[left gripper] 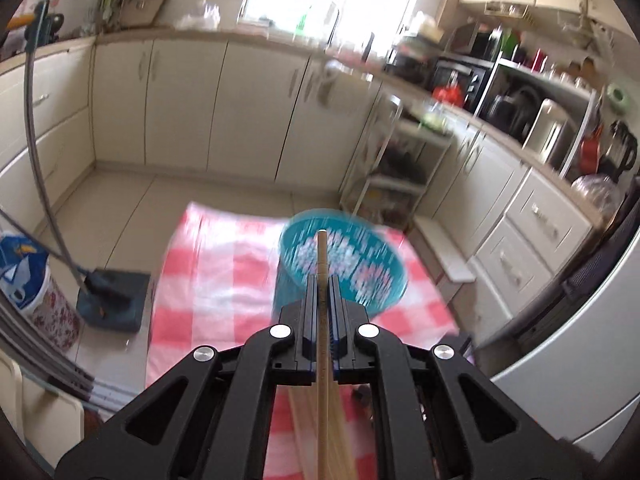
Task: Organize utensils
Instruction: 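Lift the stick with the left tool and drop it into the teal basket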
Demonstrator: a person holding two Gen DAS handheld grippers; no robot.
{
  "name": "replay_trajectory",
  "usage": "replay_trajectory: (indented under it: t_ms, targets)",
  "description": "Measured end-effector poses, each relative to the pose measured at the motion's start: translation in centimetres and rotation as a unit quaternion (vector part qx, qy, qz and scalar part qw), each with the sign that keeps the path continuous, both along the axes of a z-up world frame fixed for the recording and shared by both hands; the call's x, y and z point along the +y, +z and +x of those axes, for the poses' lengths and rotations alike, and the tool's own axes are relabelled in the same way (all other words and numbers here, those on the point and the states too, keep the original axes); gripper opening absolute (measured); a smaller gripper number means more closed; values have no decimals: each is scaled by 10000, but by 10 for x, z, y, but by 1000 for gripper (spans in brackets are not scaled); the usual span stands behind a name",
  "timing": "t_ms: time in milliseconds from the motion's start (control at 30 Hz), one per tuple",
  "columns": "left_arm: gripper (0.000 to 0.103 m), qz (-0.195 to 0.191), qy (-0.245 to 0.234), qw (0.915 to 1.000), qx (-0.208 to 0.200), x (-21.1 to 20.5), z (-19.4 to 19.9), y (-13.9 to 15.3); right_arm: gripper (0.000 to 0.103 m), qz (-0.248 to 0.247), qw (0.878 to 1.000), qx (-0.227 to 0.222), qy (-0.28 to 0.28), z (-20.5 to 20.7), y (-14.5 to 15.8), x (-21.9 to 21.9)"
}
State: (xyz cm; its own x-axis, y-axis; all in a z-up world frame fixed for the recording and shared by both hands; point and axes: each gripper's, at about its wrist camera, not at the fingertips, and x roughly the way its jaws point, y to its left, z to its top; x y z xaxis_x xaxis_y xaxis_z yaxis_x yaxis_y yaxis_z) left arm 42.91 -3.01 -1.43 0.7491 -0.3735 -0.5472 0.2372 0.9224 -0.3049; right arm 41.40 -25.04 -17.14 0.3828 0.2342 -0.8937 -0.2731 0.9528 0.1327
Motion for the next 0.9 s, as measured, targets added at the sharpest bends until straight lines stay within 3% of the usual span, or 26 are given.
replay_trajectory:
  t_ms: [167,367,600,800,867,900]
  targets:
    - [5,-193,349,9967,-708,-17,24,45,8,1,10000,-13,5,-1,0,0]
    - [5,-232,1117,9792,-1678,-43,66,63,8,-21,10000,-39,16,-2,0,3]
    - [5,195,1237,9831,-1338,-64,97,18,8,-13,10000,-24,36,-3,0,3]
    - [7,515,1099,9906,-623,-60,97,-32,8,13,10000,-7,38,-4,0,0]
    - [15,632,1069,9913,-437,-55,88,-46,8,26,10000,3,33,-4,0,-1]
    - [25,656,1074,9914,-373,-51,82,-49,8,37,10000,9,30,-4,0,-2]
